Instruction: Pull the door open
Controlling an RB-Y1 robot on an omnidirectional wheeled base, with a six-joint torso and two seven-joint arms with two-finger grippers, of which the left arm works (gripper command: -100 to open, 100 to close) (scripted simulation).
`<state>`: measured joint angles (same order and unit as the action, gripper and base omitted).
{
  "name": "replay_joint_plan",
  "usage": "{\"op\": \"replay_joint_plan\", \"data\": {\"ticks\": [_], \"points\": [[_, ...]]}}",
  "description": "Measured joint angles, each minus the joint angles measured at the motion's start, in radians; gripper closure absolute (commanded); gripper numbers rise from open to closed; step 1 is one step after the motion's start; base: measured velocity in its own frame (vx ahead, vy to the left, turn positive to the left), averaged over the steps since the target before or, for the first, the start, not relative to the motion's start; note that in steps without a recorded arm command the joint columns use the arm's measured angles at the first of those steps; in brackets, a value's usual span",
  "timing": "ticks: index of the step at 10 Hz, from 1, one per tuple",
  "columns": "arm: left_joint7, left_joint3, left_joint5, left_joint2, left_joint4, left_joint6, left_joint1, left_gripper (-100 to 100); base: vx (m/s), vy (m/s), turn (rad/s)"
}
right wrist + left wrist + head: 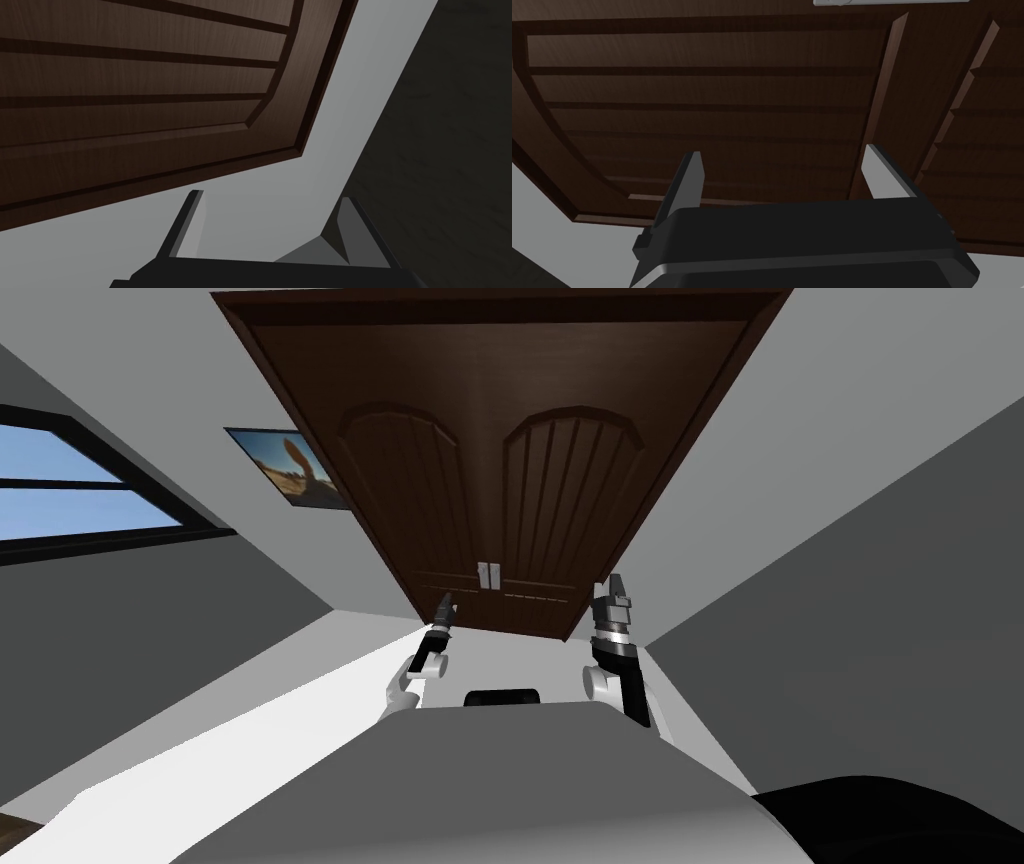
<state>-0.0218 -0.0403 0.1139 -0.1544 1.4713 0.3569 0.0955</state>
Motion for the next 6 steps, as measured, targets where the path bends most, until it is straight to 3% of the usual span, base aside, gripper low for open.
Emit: {"op": "replay_joint_plan", "data": {"ticks": [6], "points": [[-0.017,-0.013,0.002,-0.01,-0.102,-0.023,-0.06,-100,0.109,0.015,-0.06]]}}
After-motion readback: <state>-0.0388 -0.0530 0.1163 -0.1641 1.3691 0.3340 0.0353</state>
